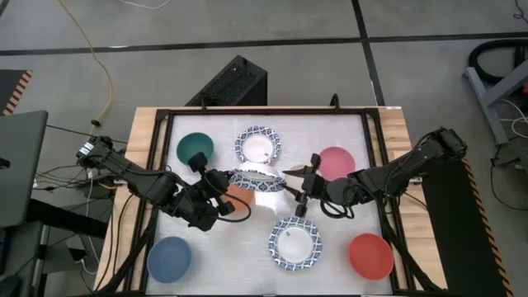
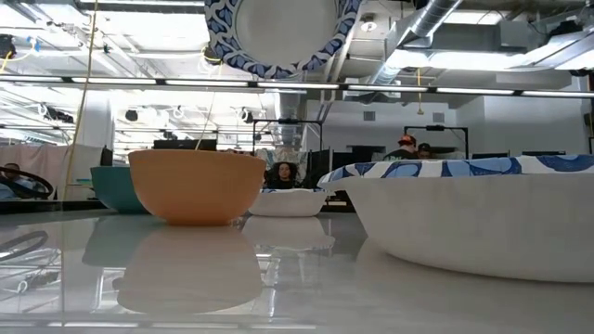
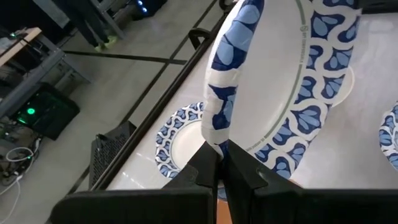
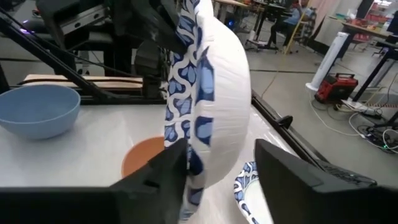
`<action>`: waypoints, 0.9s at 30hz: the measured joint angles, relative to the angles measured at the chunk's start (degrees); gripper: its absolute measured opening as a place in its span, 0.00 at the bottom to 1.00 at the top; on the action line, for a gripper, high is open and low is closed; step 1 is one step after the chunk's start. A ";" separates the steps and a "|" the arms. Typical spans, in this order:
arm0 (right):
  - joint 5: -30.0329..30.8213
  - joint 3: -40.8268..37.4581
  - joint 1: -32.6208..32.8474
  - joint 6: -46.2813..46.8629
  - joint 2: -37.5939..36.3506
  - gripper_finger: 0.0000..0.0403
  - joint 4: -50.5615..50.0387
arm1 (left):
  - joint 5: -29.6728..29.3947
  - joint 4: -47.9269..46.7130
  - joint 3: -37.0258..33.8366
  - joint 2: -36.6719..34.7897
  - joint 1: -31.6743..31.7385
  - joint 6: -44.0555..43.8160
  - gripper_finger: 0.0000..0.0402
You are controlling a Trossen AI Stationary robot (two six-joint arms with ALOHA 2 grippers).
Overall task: Nest bowls inside each other
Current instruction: Stack the left white paper bowl into the right white paper bowl
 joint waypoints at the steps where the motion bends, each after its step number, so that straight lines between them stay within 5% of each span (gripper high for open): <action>1: 0.00 0.00 0.06 0.02 0.00 0.41 0.02 | 0.00 0.00 0.00 0.00 0.00 0.29 0.00; 9: 0.03 0.00 0.50 -0.04 0.00 0.04 -0.02 | 0.00 -0.02 0.00 0.02 0.00 0.37 0.00; 15: 0.04 0.00 0.48 1.93 0.00 0.03 -0.39 | 0.77 0.00 0.00 0.02 0.00 2.96 0.09; 20: 0.17 0.00 0.29 4.96 0.00 0.01 -0.42 | 1.33 0.00 0.00 0.02 0.00 7.65 0.27; 27: -0.01 0.00 -2.01 20.61 -1.22 0.01 -1.01 | 0.96 -0.01 -0.02 0.04 0.00 15.11 0.53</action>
